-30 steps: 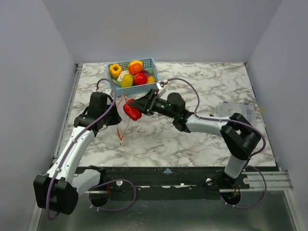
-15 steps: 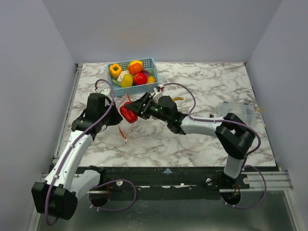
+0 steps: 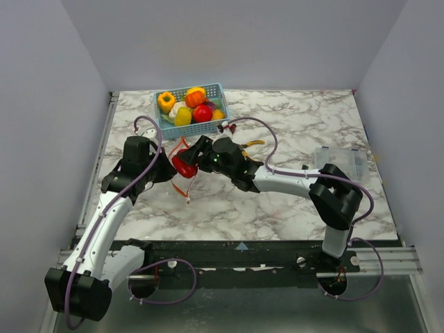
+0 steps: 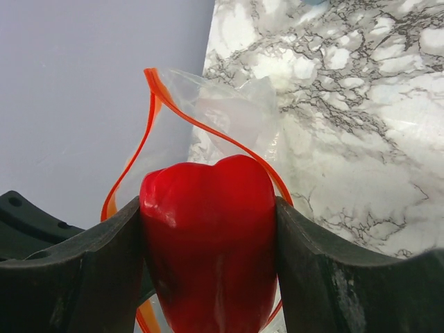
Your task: Place the food in the zip-top bag and seal the zipper
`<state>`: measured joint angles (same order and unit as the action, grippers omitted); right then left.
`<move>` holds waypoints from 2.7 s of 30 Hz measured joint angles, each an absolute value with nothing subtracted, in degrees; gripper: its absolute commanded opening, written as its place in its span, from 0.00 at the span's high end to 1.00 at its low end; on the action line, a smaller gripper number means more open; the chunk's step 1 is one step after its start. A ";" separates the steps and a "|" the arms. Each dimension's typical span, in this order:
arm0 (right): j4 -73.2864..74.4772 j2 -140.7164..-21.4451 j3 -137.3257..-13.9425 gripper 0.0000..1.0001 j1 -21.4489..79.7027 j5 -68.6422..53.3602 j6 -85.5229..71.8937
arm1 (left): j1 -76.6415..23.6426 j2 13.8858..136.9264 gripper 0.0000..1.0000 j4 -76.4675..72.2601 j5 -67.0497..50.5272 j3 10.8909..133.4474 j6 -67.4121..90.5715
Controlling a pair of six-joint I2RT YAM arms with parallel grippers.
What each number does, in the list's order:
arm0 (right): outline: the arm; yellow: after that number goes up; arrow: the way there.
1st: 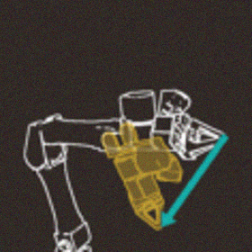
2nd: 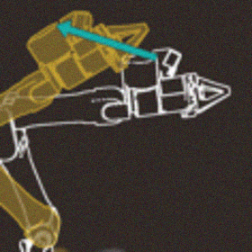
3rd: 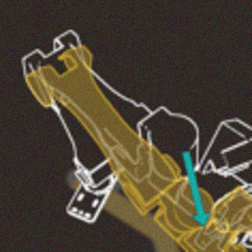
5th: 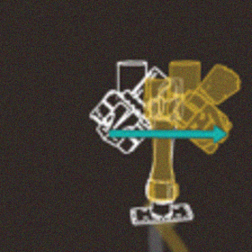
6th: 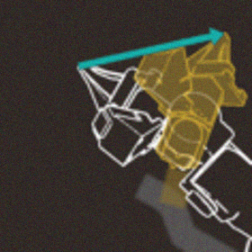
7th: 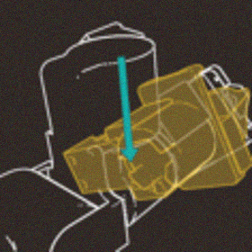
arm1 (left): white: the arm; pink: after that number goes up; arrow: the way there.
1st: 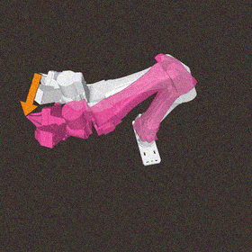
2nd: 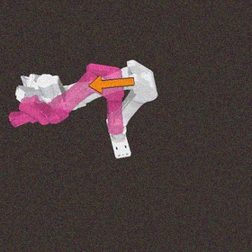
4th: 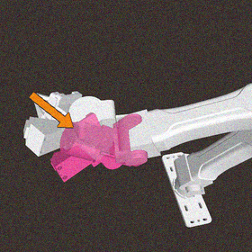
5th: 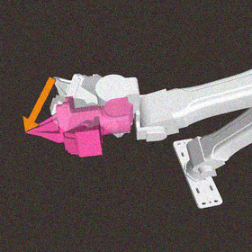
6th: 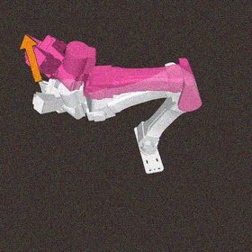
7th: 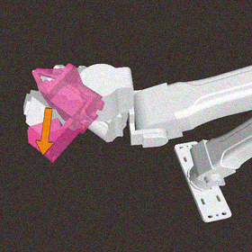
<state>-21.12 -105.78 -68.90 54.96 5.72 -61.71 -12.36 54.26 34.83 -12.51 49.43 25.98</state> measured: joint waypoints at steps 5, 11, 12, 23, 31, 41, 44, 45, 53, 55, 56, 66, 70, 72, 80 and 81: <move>-17.76 -105.97 -71.11 0.37 56.29 8.45 -58.04 | -12.05 54.19 1.00 35.07 -12.60 48.64 25.45; -14.63 -106.50 -73.78 0.23 57.74 10.87 -53.69 | -12.05 52.03 1.00 35.35 -12.29 47.37 24.91; -14.35 -106.50 -74.11 0.21 58.08 11.35 -52.90 | -12.05 51.53 1.00 35.46 -12.19 47.31 24.86; -11.79 -106.50 -75.85 0.17 60.27 13.67 -46.83 | -12.05 48.31 1.00 35.20 -9.61 47.27 24.88; -10.11 -106.39 -75.88 0.17 60.71 15.22 -44.75 | -12.05 47.94 1.00 35.22 -7.46 47.09 24.93; -9.30 -103.44 -75.88 0.19 60.71 13.98 -41.54 | -11.84 47.64 1.00 35.33 -4.89 47.09 25.34; -9.15 -101.62 -75.88 0.20 60.71 12.19 -40.21 | -11.51 47.64 1.00 35.57 -3.46 47.09 25.78; -9.13 -101.03 -75.88 0.20 60.71 11.46 -39.88 | -11.40 47.64 1.00 35.70 -3.18 47.09 25.89; -8.84 -97.19 -75.88 0.20 60.80 11.33 -37.63 | -10.76 42.39 1.00 35.09 -2.09 46.22 26.35; -8.27 -97.30 -75.83 0.21 60.80 12.03 -37.43 | -10.72 40.49 1.00 34.70 -2.09 45.91 26.63; -7.94 -97.43 -75.81 0.24 60.82 12.43 -37.43 | -10.72 40.18 1.00 34.54 -2.09 45.91 26.83; -4.47 -106.34 -84.47 0.93 63.48 10.94 -35.88 | -10.70 40.91 1.00 42.74 4.91 50.28 34.94; -4.47 -107.92 -90.21 0.97 65.47 7.11 -36.05 | -10.61 36.53 1.00 45.04 7.35 54.13 38.06; -5.08 -108.01 -91.55 0.96 65.98 5.43 -36.16 | -10.61 34.50 1.00 45.71 8.54 55.92 39.11; -5.74 -109.71 -92.12 0.45 65.67 3.20 -36.14 | -10.61 39.44 1.00 47.62 14.17 55.27 39.70; -5.21 -110.32 -92.68 0.40 65.65 3.20 -35.88 | -10.61 40.51 1.00 47.86 14.59 55.07 39.68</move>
